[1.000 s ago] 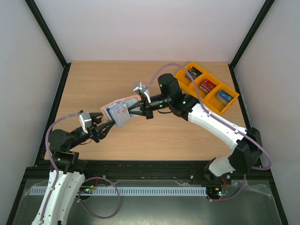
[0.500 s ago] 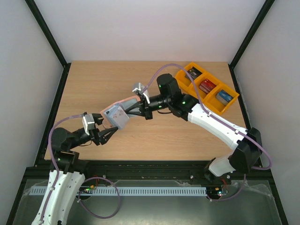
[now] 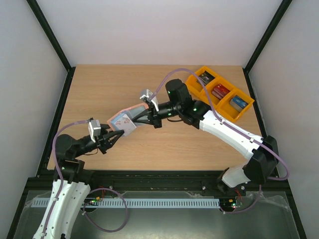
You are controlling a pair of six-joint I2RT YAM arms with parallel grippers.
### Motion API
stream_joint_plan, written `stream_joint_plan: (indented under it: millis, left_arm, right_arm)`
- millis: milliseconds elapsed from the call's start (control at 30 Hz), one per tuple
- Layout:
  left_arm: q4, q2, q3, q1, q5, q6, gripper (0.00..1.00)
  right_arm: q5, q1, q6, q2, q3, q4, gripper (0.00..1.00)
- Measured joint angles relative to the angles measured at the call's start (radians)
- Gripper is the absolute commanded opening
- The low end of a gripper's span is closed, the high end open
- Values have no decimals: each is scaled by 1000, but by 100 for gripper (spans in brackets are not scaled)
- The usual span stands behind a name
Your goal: Take the credit cards out of the card holder
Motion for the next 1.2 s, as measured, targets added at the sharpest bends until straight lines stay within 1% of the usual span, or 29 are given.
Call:
stream_joint_plan:
  millis: [67, 133, 167, 233, 333, 400, 433, 500, 533, 600, 700, 800, 867, 967, 1033, 1200]
  left_arm:
    - [21, 1, -2, 0, -7, -25, 17]
    - [34, 2, -6, 0, -10, -47, 6]
    - [36, 2, -8, 0, -11, -59, 3]
    - [42, 2, -11, 0, -16, -67, 2]
    - [43, 0, -13, 0, -26, -96, 2]
    - [40, -4, -19, -2, -49, -122, 2]
    - [32, -6, -23, -2, -72, -140, 2]
    - [4, -8, -31, 4, -135, -165, 2]
    - [-19, -8, -34, 9, -177, -176, 2]
    - [-71, -7, -38, 19, -269, -189, 2]
    - [-139, -1, -39, 31, -391, -198, 2]
    - [-180, 9, -40, 35, -458, -201, 2]
    - [-195, 12, -40, 36, -480, -203, 2]
    - [-196, 12, -42, 36, -467, -202, 2]
    - [-176, 11, -45, 36, -416, -201, 2]
    - [-86, -8, -53, 36, -232, -199, 2]
  right_arm:
    - [-1, 8, -1, 0, 0, 0, 2]
    - [-2, 18, -4, 0, 0, 0, 2]
    - [-2, 19, -6, 0, 2, -2, 2]
    - [-1, 18, -14, 0, 6, -5, 2]
    - [1, 15, -23, 0, 7, -11, 7]
    - [13, 2, -13, 0, 6, -6, 19]
    - [26, -2, 2, 0, 5, -1, 21]
    - [74, -20, 29, 0, 5, 13, 28]
    - [107, -33, 45, 0, 5, 16, 30]
    - [166, -53, 63, 0, 5, 16, 30]
    - [223, -70, 84, -2, 5, 17, 26]
    - [226, -51, 90, -2, 5, 18, 25]
    - [216, -14, 78, -2, 5, 20, 25]
    - [164, 61, 46, 1, 10, 18, 25]
    - [122, 100, 28, 12, 23, 17, 25]
    - [92, 88, -6, 26, 35, 10, 25]
